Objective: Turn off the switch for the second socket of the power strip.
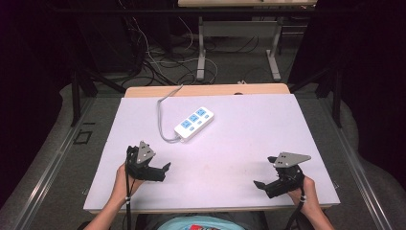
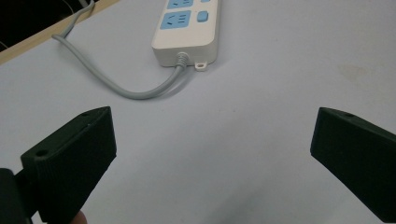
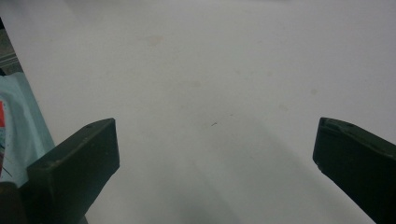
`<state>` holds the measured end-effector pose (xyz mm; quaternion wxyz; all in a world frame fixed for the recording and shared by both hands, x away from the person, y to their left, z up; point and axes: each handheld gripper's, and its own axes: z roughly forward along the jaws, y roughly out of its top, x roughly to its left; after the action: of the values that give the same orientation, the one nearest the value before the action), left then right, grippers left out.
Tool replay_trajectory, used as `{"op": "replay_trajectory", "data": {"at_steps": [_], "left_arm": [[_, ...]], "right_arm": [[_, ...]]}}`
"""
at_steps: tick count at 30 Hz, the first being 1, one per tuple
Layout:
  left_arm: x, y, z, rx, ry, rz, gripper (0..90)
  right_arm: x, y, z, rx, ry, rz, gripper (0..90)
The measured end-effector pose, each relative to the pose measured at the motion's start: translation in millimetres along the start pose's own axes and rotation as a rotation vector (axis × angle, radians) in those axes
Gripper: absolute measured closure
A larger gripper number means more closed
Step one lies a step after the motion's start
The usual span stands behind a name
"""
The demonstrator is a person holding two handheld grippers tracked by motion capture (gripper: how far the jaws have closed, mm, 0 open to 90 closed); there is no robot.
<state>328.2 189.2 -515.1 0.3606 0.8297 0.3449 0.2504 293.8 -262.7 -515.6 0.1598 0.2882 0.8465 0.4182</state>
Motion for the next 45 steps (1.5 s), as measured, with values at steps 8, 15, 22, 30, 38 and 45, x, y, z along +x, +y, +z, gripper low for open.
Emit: {"op": "replay_trajectory", "data": {"at_steps": [8,15,22,30,38,45], "left_arm": [[-0.1,5.1,8.4,0.007,-0.005,0.007,0.0],[0.5,10.4,13.4,0.007,-0.002,0.021,0.0],[2.3,13.9,18.7,0.006,0.000,0.016,0.0],[6.8,19.9,26.2,0.006,0.000,0.013,0.0],[11.4,23.3,32.1,0.007,0.002,0.011,0.0],[14.8,29.3,38.2,0.023,0.001,0.006,0.1]], "right_arm": [[0.1,-0.1,0.0,-0.002,-0.002,0.001,0.0],[-0.3,-0.1,-0.2,0.002,0.005,0.000,0.0],[-0.3,-0.1,0.0,0.001,0.004,0.001,0.0],[-0.3,-0.3,0.3,0.000,0.001,0.001,0.0],[0.0,-0.2,0.2,0.001,-0.001,0.005,0.0],[-0.5,-0.2,0.1,0.004,0.002,0.003,0.0]]}}
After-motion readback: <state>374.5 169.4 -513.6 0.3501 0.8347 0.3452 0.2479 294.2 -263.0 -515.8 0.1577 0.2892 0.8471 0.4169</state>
